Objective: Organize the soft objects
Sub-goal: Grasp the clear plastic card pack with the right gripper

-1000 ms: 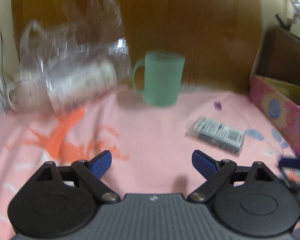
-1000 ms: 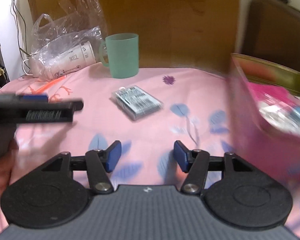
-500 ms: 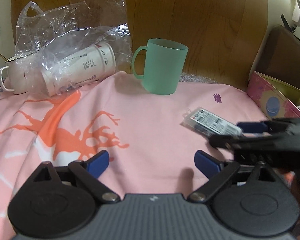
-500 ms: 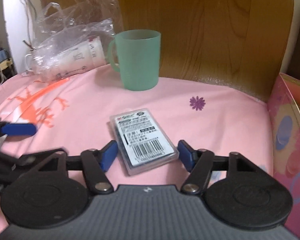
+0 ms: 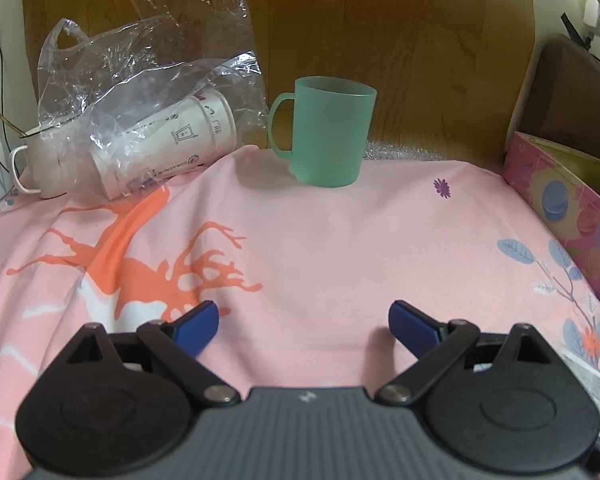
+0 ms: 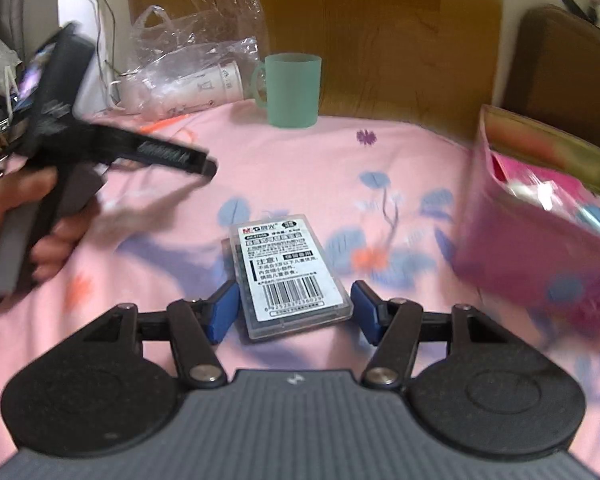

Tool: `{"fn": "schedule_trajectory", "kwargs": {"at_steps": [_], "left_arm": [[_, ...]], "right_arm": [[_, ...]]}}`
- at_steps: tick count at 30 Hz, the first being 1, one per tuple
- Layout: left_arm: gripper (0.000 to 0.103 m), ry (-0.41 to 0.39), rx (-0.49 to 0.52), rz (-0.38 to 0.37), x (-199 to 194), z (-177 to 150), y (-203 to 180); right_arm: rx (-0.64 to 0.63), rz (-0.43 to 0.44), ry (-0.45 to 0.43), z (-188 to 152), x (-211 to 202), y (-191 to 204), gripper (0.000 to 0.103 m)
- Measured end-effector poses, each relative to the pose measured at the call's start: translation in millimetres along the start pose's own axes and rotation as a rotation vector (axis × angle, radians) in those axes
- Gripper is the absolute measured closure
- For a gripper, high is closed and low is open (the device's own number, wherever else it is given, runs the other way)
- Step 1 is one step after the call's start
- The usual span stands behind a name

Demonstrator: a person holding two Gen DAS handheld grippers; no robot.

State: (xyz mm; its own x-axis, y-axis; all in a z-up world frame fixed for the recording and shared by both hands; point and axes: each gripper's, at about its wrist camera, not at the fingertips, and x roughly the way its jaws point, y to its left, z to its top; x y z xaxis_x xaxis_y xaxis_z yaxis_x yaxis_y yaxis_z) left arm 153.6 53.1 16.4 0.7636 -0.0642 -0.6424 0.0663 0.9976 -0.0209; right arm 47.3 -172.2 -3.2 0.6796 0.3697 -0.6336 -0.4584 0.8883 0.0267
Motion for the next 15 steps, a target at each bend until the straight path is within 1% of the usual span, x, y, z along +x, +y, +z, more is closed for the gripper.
{"fn": "schedule_trajectory", "kwargs": {"at_steps": [3, 5, 7, 9, 10, 13, 15], "left_arm": [[0.009, -0.006, 0.038, -0.023, -2, -1, -5], [0.012, -0.019, 0.076, -0.059, -4, -2, -9], [0.015, -0.025, 0.115, -0.095, -7, -4, -13], [0.015, -0.036, 0.145, -0.115, -12, -6, -19], [0.015, -0.029, 0.144, -0.136, -16, -8, -22], [0.015, 0.000, 0.111, -0.268, -32, -18, -40], [0.015, 0.009, 0.132, -0.358, -47, -27, -64]], "right_arm": [[-0.019, -0.020, -0.008, -18, -22, 2, 0.039], [-0.020, -0.035, -0.013, -32, -37, 0, 0.039], [-0.004, -0.051, -0.026, -46, -52, -4, 0.039], [0.024, -0.078, -0.040, -56, -64, -9, 0.039], [0.038, -0.095, -0.049, -62, -70, -12, 0.039], [0.055, -0.150, -0.081, -82, -89, -16, 0.029], [0.070, -0.189, -0.100, -92, -97, -20, 0.029]]}}
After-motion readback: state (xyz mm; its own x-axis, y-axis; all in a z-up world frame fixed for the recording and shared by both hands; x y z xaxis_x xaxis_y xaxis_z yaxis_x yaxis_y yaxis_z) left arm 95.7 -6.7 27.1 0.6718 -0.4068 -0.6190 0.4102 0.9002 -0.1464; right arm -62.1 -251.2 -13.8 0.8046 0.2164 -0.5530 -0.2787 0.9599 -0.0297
